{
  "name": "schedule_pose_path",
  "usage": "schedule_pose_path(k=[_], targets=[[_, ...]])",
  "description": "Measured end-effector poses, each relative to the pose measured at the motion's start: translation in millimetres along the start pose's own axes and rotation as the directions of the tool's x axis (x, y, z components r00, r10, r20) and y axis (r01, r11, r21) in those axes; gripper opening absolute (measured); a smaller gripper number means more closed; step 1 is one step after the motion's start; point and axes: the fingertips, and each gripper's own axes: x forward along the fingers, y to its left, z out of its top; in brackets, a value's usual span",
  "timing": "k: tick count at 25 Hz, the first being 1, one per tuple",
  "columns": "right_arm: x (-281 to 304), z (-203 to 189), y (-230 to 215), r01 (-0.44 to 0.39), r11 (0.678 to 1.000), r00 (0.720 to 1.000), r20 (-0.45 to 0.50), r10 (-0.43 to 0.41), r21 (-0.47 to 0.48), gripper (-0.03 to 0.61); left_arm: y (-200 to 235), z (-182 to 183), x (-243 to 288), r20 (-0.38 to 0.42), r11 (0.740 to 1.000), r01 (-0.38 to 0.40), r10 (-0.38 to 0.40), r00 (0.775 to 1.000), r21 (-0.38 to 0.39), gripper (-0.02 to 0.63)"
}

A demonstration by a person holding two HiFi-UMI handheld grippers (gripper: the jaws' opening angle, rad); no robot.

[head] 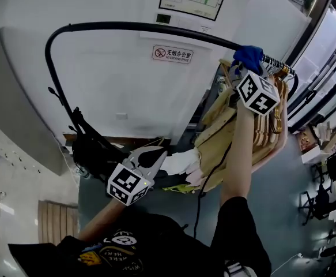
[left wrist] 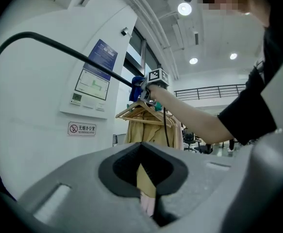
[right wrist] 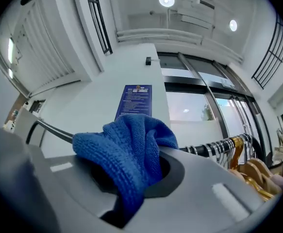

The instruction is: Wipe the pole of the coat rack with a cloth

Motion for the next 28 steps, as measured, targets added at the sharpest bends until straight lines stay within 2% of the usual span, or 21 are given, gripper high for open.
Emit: schedule_pose_path(k=[2, 4, 9, 12, 15, 17, 19, 22, 24, 26, 28], targets=[[10.7, 1.6, 7.7, -0.001, 1.000, 1.000, 0.022, 0.000, 0.026, 0.038, 12.6, -2.6, -7.2, -0.010, 1.000, 0.019, -0.019, 1.000, 0.000, 0.002], [13.4, 2.2, 42.2, -0.075, 0.996, 0.996, 0.054, 0.072, 0.052, 0.038, 26.3, -5.5, -13.5, -0.013, 1.000, 0.027, -0.027, 1.000, -0.004, 0.002], [26.5, 7.0, 185.7, -0.266, 0.964, 0.958, 0.108, 0.265, -0.006, 0.037, 59.4, -3.3, -13.9, 0.001, 0.999, -0.011, 0.011, 1.000, -0.037, 0.002], [37.3, 7.6, 283.4, -0.410, 0.912, 0.903, 0.125, 0.410, -0.026, 0.037, 73.5, 5.5, -11.4, 0.020, 0.999, -0.047, 0.048, 0.999, -0.026, 0.002], [47.2, 6.6, 379.6, -0.560, 0.828, 0.820, 0.128, 0.558, -0.024, 0.037, 89.1, 17.4, -19.7, 0.055, 0.993, -0.112, 0.113, 0.992, -0.021, 0.002], [50.4, 4.2, 427.5, -0.612, 0.790, 0.783, 0.116, 0.611, -0.033, 0.037, 100.7, 19.8, -26.5, 0.067, 0.986, -0.168, 0.169, 0.983, -0.022, 0.002], [52.0, -0.2, 460.7, -0.646, 0.763, 0.758, 0.096, 0.645, -0.029, 0.037, 112.7, 20.5, -30.3, 0.076, 0.976, -0.216, 0.218, 0.973, -0.030, 0.002], [50.2, -5.7, 477.4, -0.665, 0.743, 0.741, 0.066, 0.669, -0.069, 0.037, 129.2, 25.8, -33.5, 0.101, 0.961, -0.274, 0.278, 0.955, -0.048, 0.002], [47.8, -8.9, 458.6, -0.671, 0.738, 0.736, 0.061, 0.675, -0.075, 0.035, 140.0, 32.2, -36.4, 0.125, 0.950, -0.305, 0.310, 0.942, -0.060, 0.002], [44.7, -9.2, 416.6, -0.652, 0.756, 0.752, 0.079, 0.654, -0.053, 0.034, 148.9, 37.8, -36.5, 0.144, 0.945, -0.320, 0.327, 0.934, -0.069, 0.002], [39.4, -4.6, 361.9, -0.605, 0.796, 0.790, 0.108, 0.604, -0.028, 0.034, 153.0, 41.8, -29.9, 0.152, 0.948, -0.310, 0.318, 0.936, -0.070, 0.002]])
